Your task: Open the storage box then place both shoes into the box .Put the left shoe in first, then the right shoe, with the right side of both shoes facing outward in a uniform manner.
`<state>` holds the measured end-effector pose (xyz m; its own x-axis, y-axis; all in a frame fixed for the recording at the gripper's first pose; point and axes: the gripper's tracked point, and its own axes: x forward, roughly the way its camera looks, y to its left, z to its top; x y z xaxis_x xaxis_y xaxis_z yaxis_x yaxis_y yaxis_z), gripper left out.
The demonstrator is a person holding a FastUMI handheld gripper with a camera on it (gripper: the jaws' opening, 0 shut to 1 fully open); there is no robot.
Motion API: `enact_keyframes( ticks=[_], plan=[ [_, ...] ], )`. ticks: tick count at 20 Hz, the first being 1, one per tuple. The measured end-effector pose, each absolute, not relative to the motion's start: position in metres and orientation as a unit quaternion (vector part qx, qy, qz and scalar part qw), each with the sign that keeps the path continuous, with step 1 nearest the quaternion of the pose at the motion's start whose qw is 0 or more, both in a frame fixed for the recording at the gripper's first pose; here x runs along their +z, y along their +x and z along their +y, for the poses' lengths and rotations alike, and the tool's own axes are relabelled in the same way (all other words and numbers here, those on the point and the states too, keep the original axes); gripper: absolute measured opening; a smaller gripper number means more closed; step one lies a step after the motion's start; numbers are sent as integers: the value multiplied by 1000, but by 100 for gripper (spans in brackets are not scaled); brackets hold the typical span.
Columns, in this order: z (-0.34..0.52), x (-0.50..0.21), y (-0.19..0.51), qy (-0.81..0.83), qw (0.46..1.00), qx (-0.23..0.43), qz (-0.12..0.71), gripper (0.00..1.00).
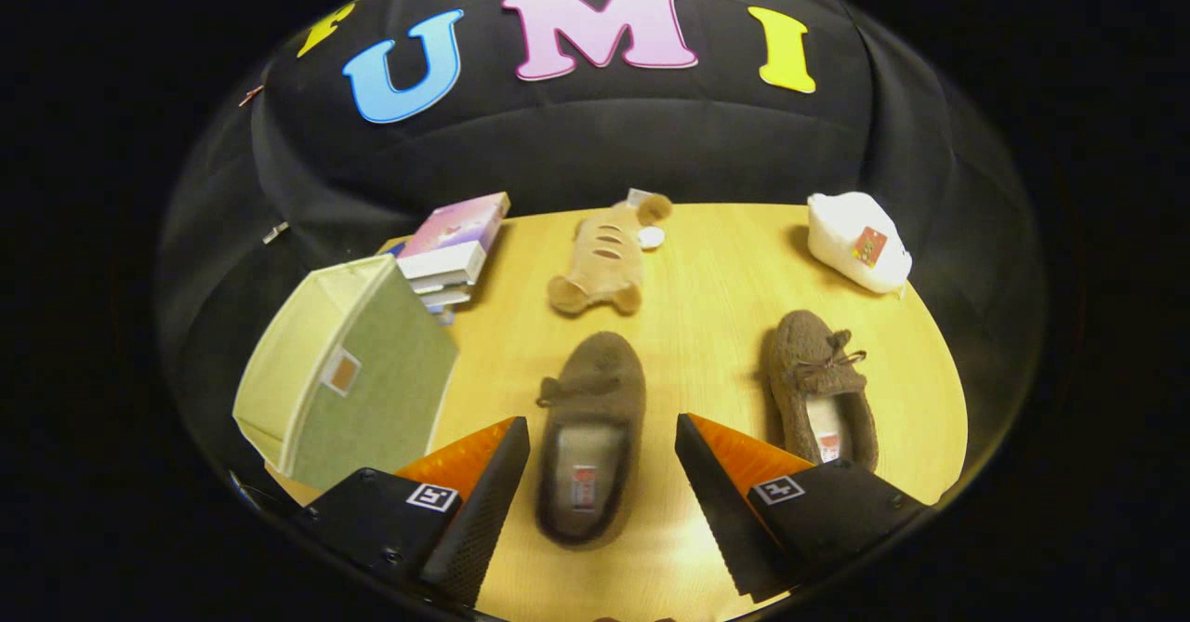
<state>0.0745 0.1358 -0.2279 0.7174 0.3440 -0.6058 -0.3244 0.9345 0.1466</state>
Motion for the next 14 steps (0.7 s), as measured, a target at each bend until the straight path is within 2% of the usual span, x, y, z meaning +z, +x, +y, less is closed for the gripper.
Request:
enact_keyframes(
  ticks=[7, 9, 11, 12, 14],
  plan=[
    [140, -287, 113, 14, 929, 169, 329, 98],
    [147, -300, 116, 11, 925, 174, 336, 90],
    [153, -309, 118, 15, 921, 174, 348, 73],
    [154, -311, 119, 14, 920, 173, 350, 58],
    [154, -311, 120, 13, 921, 166, 352, 39]
  ],
)
